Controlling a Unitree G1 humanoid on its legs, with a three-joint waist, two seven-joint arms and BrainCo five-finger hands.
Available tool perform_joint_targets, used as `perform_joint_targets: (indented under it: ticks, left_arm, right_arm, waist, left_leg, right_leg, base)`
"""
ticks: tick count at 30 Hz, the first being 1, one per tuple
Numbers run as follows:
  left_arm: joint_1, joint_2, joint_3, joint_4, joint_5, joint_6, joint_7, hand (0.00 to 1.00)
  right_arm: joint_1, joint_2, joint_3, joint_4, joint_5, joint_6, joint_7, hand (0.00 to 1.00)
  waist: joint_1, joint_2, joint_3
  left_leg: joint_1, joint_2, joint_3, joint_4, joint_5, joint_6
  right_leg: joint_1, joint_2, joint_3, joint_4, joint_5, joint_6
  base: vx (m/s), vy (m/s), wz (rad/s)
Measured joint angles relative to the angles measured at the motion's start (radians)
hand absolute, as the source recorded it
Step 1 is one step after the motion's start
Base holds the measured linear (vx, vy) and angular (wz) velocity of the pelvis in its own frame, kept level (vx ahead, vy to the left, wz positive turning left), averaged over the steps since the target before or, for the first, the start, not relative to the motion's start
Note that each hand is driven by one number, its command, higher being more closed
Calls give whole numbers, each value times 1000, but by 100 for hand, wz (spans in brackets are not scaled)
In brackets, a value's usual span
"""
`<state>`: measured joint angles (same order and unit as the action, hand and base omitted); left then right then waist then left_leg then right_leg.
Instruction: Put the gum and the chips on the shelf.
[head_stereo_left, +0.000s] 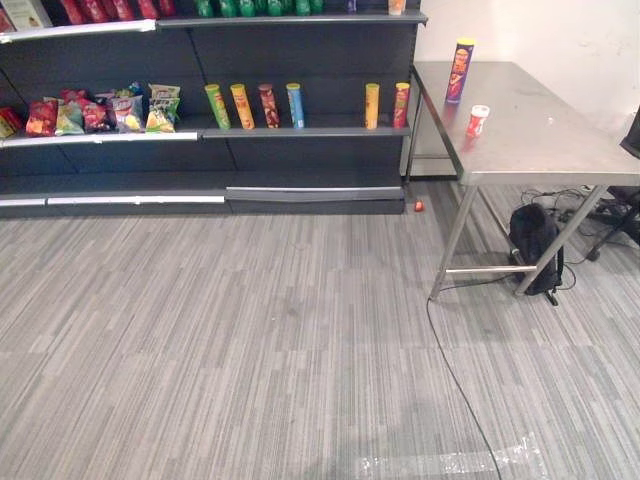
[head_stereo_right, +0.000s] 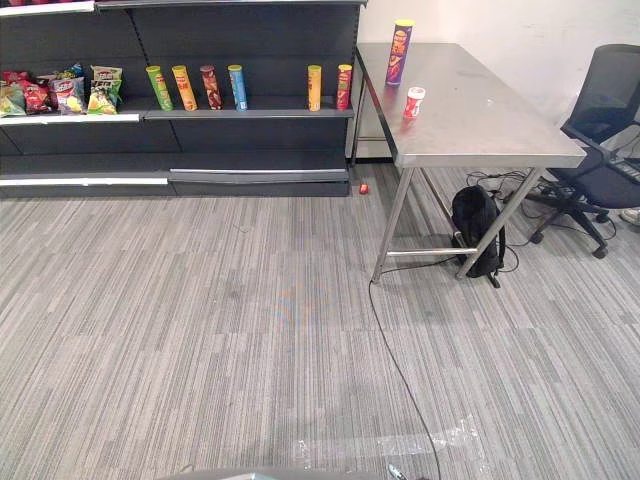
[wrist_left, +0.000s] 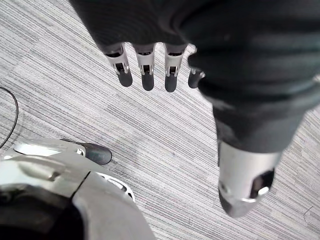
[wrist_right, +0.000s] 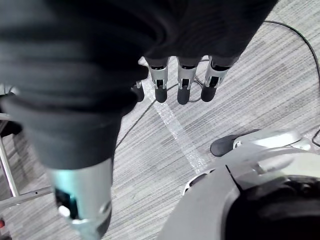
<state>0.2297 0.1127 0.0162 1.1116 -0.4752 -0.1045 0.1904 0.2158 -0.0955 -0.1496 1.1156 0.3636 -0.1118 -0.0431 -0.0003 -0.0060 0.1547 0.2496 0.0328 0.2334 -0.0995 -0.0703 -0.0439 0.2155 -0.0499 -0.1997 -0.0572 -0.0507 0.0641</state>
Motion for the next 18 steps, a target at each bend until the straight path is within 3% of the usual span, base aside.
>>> perform_joint_targets:
  ticks: [4,7,8,9,11,12,13,15,17,18]
  left_arm:
    - [-1,2,3,-9,10,6,2,0]
    - [-6,1,24,-22,-4,8,8,0]
    - [-8,5,34,-36,-27,11,13,0]
    - [-6,2,48,-50,-34,19,23,0]
    - [-1,-11,74,-55,-36,22,28,0]
    - [3,-11,86,-57,-38,22,28,0]
    - [10,-23,102,-57,-41,23,26,0]
    - [14,-36,111,-55,-45,22,22,0]
    - [15,-40,115,-55,-45,18,18,0]
    - [19,-44,120,-55,-46,10,14,0]
  right_arm:
    - [-5,7,5,0,-57,-52,-48,0]
    - [-13,10,14,-13,-60,-77,-49,0]
    - [-16,14,29,-20,-62,-82,-48,0]
    - [-16,12,42,-23,-71,-85,-42,0]
    - [-18,3,43,-26,-81,-84,-37,0]
    - [-18,5,48,-29,-87,-84,-39,0]
    - [-19,-1,50,-37,-90,-86,-46,0]
    - [-24,-9,48,-41,-90,-95,-59,0]
    - [-29,-7,44,-41,-91,-111,-73,0]
    - [-24,-7,41,-42,-90,-112,-72,0]
  waist:
    - [0,-4,7]
    - [0,0,29]
    - [0,-14,46]
    - [5,-13,63]
    - [8,-6,81]
    - [7,-18,89]
    - [9,-9,90]
    - [8,2,96]
    - [7,6,99]
    - [4,9,101]
  left_leg:
    - [-23,5,0,37,-18,-12]
    - [-141,46,9,272,-113,-41]
    - [-211,66,28,422,-120,-50]
    - [-290,96,43,581,-104,-70]
    - [-358,130,39,739,-72,-115]
    - [-375,133,35,780,-73,-101]
    - [-375,133,31,763,-116,-80]
    - [-377,134,22,689,-133,-74]
    - [-405,130,-11,537,-108,-67]
    - [-425,135,-61,402,-49,-91]
  right_leg:
    - [-22,-4,-5,33,-17,-9]
    - [-62,-6,-13,96,-68,-23]
    - [-64,-10,-15,100,-72,-27]
    - [-62,-10,-15,105,-74,-30]
    - [-42,-11,-10,113,-83,-41]
    - [-32,-18,-8,115,-88,-39]
    - [-23,-26,8,118,-94,-36]
    - [-18,-39,27,118,-98,-30]
    - [-19,-75,45,118,-104,-20]
    - [-11,-98,51,119,-120,4]
  base:
    - [-59,-28,2]
    - [-44,-43,7]
    - [-31,-51,13]
    - [-24,-51,8]
    - [21,-21,-1]
    - [55,31,-11]
    - [86,67,-17]
    - [134,125,-29]
    - [206,241,-24]
    - [205,273,-8]
